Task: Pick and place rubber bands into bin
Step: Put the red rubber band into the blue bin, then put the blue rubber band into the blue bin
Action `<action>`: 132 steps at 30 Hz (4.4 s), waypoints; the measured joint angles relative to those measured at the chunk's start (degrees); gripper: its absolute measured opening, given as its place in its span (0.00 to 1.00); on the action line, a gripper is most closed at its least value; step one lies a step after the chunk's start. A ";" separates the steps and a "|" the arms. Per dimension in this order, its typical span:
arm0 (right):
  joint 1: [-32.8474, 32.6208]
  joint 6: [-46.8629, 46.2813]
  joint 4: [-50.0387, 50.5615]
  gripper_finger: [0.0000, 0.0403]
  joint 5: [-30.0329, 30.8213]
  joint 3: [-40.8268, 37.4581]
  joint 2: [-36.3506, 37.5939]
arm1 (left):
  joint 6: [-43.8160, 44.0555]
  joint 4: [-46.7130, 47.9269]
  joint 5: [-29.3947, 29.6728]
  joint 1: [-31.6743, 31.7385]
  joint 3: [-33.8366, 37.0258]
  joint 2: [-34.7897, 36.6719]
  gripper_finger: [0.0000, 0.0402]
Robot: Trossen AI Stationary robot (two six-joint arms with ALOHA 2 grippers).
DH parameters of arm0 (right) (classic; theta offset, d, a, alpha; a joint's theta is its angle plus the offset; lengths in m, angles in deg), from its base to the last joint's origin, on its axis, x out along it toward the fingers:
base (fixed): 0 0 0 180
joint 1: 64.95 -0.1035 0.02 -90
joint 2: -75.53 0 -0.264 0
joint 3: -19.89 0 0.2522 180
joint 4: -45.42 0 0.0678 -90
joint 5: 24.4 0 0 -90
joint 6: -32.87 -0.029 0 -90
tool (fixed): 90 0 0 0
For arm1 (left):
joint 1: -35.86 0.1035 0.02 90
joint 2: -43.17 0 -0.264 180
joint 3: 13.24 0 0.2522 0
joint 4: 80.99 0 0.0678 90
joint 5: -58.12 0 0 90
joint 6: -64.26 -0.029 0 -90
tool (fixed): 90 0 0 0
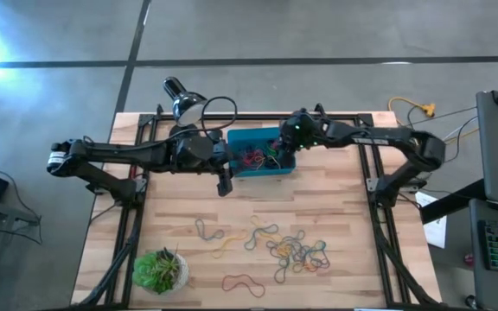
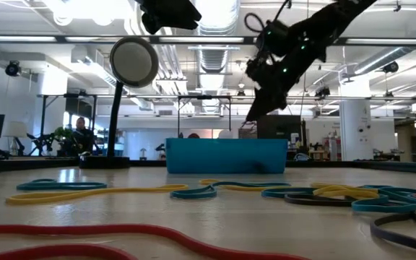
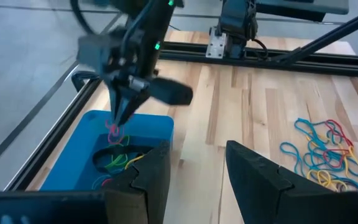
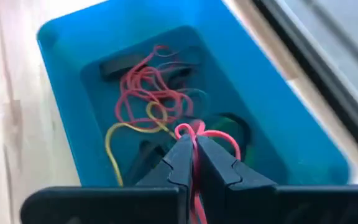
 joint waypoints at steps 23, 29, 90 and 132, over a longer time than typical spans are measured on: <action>0.17 6.12 14.43 0.41 -12.90 12.36 -6.77 | 0.30 3.41 -0.61 -0.48 0.60 0.00 0.35; -0.35 7.66 24.54 0.40 -17.92 10.66 -1.51 | 0.26 11.57 -3.77 -1.25 0.65 -0.31 0.35; -10.28 -13.33 19.62 0.25 -16.95 -26.13 47.81 | -16.92 12.07 -24.11 -18.10 13.40 -21.01 0.35; -10.28 -13.54 19.46 0.22 -16.93 -26.68 47.81 | 1.60 11.44 -18.95 -20.83 13.49 -27.23 0.00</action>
